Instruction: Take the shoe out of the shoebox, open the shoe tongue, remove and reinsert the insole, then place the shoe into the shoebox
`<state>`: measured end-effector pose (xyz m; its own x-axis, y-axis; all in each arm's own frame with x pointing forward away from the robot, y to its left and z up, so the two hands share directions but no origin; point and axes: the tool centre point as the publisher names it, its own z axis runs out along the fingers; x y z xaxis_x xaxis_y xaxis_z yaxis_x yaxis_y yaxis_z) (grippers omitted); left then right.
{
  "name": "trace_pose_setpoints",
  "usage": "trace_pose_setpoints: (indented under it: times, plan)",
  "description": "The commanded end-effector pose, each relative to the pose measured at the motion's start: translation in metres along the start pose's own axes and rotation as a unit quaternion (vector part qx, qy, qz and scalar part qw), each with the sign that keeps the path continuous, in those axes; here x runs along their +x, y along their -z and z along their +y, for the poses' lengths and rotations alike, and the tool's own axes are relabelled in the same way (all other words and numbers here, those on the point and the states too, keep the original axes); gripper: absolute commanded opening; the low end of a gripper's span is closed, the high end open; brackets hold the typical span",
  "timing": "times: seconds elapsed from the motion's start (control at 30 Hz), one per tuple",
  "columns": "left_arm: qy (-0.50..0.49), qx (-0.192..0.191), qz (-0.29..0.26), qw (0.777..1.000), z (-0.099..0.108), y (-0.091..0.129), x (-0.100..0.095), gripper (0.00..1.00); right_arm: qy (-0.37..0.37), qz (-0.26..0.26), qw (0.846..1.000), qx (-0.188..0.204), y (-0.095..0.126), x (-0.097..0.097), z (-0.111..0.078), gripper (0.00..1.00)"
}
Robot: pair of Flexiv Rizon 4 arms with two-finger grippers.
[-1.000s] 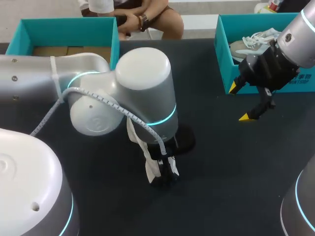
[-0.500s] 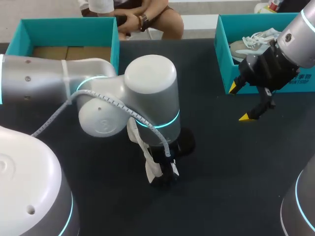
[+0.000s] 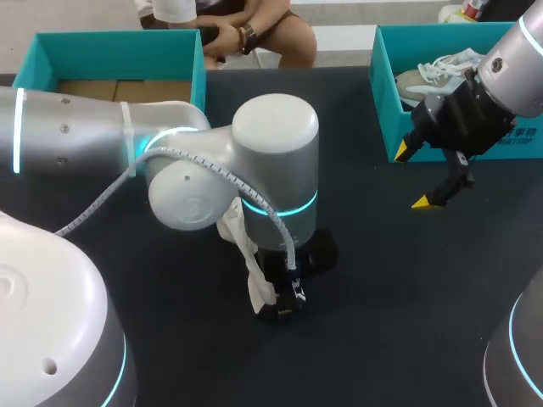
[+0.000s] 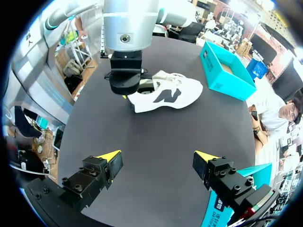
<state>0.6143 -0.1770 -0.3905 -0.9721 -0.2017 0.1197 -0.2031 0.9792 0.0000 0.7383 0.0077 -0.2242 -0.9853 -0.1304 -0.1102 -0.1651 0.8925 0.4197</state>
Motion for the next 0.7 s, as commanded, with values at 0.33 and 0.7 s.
trace_pose_setpoints:
  times: [0.33,0.7]
  plan:
    - [-0.089,-0.018,0.007,0.996,0.041,0.115,-0.023,0.0,0.0,-0.001,1.0,0.0,-0.001,0.0,0.0,1.0]
    - [-0.136,-0.01,0.025,0.99,0.057,0.201,-0.042,0.0,0.0,-0.001,1.0,0.0,-0.001,0.0,0.0,1.0]
